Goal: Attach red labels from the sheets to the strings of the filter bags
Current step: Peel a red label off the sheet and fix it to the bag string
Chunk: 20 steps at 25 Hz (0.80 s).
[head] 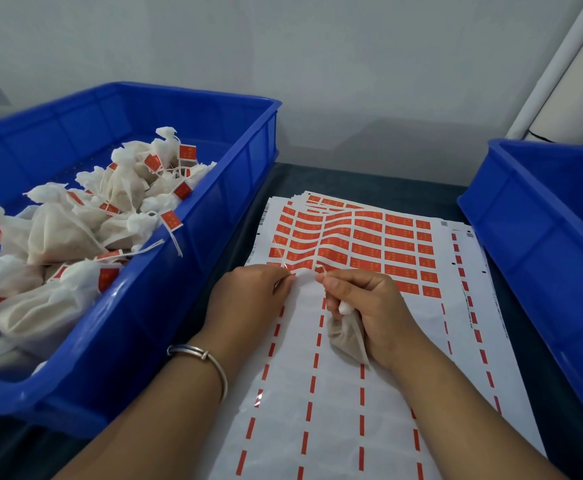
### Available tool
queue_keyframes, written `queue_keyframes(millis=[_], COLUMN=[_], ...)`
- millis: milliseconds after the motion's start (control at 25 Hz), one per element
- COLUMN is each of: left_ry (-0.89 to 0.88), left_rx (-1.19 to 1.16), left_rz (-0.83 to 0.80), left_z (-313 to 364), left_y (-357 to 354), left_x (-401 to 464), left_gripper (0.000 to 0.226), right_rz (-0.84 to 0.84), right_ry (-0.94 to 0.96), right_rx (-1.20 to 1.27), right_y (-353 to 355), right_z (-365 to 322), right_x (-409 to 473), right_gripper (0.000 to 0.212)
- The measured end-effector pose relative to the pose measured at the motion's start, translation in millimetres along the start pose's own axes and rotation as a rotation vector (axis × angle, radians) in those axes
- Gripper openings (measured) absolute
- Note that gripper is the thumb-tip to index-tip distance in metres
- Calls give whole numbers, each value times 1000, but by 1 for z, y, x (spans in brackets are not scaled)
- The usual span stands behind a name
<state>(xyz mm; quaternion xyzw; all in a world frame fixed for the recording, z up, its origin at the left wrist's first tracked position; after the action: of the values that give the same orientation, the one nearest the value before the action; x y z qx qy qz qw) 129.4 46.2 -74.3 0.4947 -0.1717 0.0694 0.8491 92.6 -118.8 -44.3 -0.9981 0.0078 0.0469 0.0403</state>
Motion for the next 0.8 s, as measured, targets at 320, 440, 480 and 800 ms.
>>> queue_keyframes(millis=[320,440,480,800], left_ry=[342,416,426,502], left_rx=[-286,-391,-413,-862], left_rz=[157,233,260,238], left_z=[-3,-4,-2,27], left_y=[10,16,19,42], left_x=[8,12,12,4], left_gripper=[10,11,10,20], right_rz=[59,103,94,-125], right_ry=[33,145,196,408], right_rx=[-41,-94,-123,-216], right_y=[6,8,8,-9], right_z=[-8,-19,-23,-34], right_x=[4,4,3,-11], right_gripper=[17,14,14,13])
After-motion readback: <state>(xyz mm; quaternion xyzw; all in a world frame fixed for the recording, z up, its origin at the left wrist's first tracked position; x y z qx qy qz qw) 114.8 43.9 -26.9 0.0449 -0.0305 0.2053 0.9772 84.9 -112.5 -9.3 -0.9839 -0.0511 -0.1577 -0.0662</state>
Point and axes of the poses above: each hand's wrist, its own x-axis towards the middle knuckle, its own y-axis out of the back of the hand, z = x × y, the point moved 1 cm from there along x, towards the middle knuckle, and after that the axes turned 7 degrees about z, right-handed, at the moved point
